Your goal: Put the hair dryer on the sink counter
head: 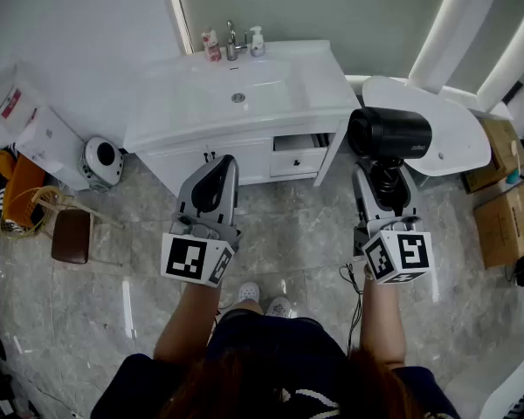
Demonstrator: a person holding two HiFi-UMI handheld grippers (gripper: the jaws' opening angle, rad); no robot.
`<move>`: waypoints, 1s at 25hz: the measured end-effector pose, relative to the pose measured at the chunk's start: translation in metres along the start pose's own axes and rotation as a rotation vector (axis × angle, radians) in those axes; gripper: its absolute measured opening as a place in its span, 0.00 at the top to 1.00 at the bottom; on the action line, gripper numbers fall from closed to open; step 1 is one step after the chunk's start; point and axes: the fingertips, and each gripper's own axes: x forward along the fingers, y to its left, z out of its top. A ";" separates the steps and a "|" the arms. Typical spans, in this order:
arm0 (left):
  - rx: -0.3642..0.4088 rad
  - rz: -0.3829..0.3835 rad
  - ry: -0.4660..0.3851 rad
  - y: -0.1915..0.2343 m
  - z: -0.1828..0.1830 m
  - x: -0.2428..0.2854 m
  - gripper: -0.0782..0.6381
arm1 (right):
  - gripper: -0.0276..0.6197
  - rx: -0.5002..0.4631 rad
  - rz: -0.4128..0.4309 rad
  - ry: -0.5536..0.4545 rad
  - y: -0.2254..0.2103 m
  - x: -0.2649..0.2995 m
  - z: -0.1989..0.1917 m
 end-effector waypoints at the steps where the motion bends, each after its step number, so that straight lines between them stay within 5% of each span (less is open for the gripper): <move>1: -0.002 -0.001 0.001 0.000 0.000 0.001 0.87 | 0.51 -0.001 0.000 0.001 0.000 0.000 0.001; 12: -0.002 0.002 0.013 -0.011 -0.005 0.004 0.87 | 0.50 0.020 0.003 0.005 -0.007 -0.015 -0.004; 25: -0.015 -0.007 -0.001 0.032 -0.040 0.084 0.87 | 0.50 0.003 0.002 -0.020 -0.034 0.060 -0.021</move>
